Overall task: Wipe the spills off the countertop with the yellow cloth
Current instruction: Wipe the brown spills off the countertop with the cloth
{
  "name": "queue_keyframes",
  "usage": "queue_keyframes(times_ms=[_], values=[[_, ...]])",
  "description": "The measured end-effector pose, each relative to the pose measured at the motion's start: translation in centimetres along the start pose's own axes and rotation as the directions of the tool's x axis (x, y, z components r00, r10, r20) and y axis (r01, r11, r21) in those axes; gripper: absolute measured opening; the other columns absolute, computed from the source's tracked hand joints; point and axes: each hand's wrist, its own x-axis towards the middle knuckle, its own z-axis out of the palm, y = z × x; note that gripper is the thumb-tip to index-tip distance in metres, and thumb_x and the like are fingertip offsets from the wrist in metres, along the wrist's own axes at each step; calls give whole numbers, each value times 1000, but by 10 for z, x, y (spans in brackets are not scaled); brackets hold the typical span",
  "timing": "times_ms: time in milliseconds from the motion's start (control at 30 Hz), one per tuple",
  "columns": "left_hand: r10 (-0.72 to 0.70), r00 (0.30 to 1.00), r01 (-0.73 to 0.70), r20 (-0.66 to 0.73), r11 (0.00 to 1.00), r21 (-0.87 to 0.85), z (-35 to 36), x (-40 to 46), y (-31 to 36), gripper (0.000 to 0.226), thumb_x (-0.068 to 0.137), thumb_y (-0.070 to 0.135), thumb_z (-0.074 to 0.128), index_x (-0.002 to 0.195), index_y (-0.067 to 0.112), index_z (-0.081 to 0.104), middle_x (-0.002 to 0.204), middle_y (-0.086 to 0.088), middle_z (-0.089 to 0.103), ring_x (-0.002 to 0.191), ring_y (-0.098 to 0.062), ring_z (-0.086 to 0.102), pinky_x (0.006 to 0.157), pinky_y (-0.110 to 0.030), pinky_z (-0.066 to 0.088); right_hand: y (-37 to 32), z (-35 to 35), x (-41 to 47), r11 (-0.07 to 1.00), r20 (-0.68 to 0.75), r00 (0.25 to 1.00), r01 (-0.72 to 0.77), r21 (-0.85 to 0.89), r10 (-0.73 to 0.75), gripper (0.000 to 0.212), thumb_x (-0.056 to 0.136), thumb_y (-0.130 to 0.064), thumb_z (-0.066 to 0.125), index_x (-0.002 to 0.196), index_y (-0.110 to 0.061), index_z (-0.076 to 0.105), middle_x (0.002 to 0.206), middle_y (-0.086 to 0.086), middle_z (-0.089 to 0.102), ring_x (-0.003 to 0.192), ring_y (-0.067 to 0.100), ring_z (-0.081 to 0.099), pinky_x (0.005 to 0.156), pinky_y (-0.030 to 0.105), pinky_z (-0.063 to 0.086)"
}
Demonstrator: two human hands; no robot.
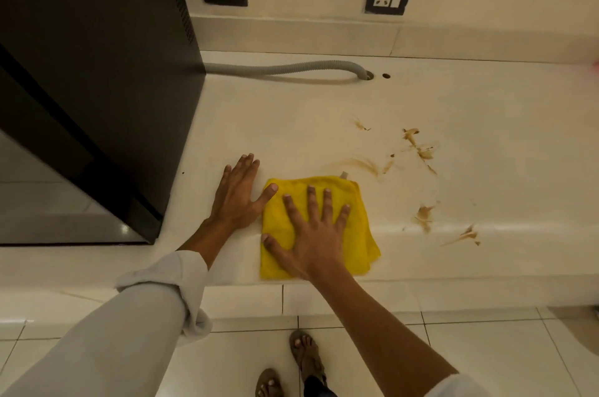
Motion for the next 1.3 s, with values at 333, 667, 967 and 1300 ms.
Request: queue_keyframes(times_ms=[333,667,967,1300], values=[[-68,997,68,-32,998,-13,24,16,45,93,81,72,27,149,9,23,161,-8,17,150,-17,9,123,-42,0,90,-20,-32,980,-18,980,-197,-14,197,95,74,-94,16,153,-44,6,167,9,0,151,39,-10,113,71,-11],[-41,999,42,-21,998,44,39,39,57,102,76,79,19,149,8,23,161,-9,17,150,-17,7,123,-44,1,193,-36,-24,919,-17,921,-390,-62,389,97,71,-95,10,153,-44,3,167,9,0,151,40,-5,112,73,-5],[-66,998,64,22,994,91,51,74,68,103,76,81,15,151,10,18,162,-6,13,150,-15,4,123,-44,-2,251,-46,34,901,-1,903,-429,-71,430,99,70,-95,8,153,-42,4,166,11,0,151,41,-5,112,74,-7],[-65,997,61,32,991,121,56,76,63,107,74,86,11,152,13,9,163,-2,7,150,-9,0,124,-42,-2,272,-43,146,923,-7,924,-384,-36,384,99,72,-95,10,154,-40,8,165,16,4,150,45,-5,110,76,-7]])
